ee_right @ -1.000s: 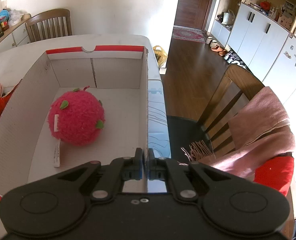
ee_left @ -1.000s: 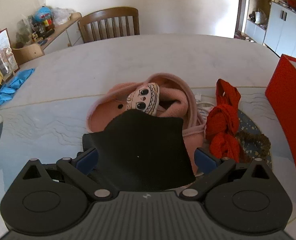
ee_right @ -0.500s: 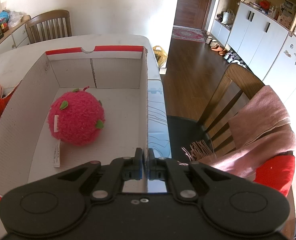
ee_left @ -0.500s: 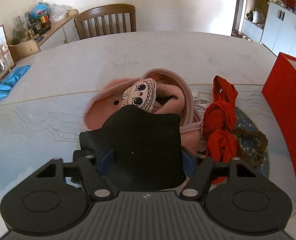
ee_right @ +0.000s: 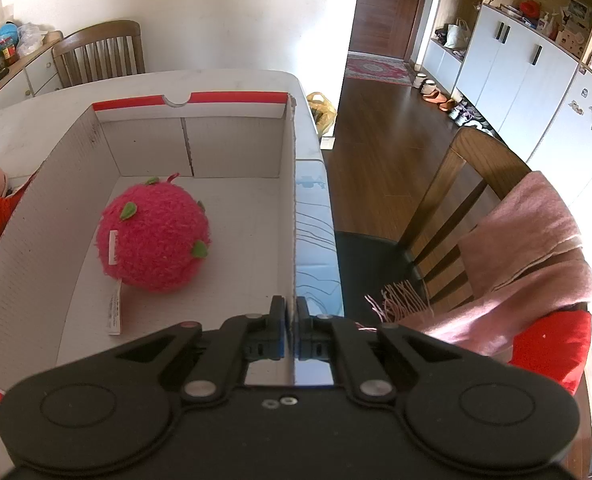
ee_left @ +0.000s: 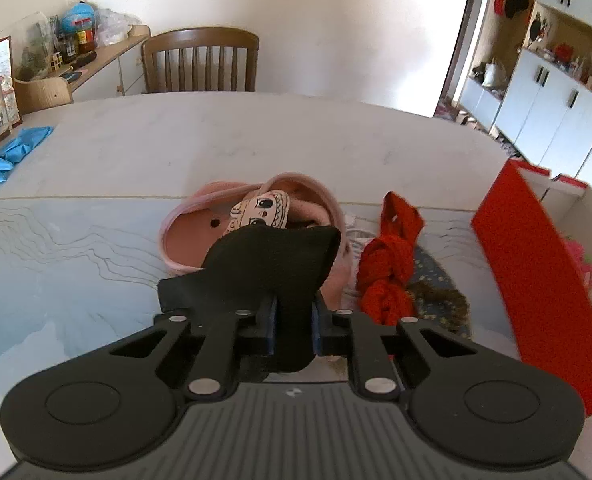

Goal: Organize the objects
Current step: 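Lift the black cloth with the left gripper and drop it in the box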

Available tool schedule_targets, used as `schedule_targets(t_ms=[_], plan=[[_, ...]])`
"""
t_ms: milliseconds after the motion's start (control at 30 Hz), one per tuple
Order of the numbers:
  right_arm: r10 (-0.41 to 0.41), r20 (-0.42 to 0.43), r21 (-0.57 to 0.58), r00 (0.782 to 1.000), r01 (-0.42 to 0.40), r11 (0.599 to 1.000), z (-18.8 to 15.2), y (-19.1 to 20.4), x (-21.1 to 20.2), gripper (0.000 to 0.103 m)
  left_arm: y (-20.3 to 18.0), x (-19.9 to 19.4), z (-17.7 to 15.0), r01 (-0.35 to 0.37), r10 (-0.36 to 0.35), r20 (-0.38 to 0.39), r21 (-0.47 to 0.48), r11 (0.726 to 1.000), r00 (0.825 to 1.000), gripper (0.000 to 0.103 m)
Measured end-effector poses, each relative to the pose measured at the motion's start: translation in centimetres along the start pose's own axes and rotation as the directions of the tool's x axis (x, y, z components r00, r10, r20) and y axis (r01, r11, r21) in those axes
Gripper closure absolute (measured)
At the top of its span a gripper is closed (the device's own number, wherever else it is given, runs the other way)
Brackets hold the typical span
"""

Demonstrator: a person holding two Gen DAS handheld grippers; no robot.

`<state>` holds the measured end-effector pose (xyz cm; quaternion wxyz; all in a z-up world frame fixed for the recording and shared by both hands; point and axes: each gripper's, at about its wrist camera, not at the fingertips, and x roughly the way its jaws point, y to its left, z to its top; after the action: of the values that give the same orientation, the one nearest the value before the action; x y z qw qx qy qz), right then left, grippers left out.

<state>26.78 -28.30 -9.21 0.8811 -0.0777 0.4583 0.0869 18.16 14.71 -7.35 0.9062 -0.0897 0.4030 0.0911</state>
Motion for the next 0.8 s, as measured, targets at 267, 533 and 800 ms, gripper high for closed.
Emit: schedule_targets(t_ms=[267, 533, 800], plan=[[0.004, 0.000, -0.006, 1.000, -0.004, 1.000, 0.1, 0.2, 0.1, 0.100, -1.1, -3.3, 0.9, 0.060, -0.060, 0.029, 0.010, 0.998, 0.998, 0.096], [0.009, 0.003, -0.010, 1.000, -0.009, 1.000, 0.0, 0.2, 0.1, 0.100, -5.5, -6.6, 3.0, 0.168, -0.172, 0.041, 0.096, 0.981, 0.984, 0.096], [0.016, 0.004, -0.018, 1.000, -0.016, 1.000, 0.0, 0.1, 0.1, 0.100, -12.4, -8.5, 5.5, 0.316, -0.336, 0.057, 0.226, 0.922, 0.940, 0.096]])
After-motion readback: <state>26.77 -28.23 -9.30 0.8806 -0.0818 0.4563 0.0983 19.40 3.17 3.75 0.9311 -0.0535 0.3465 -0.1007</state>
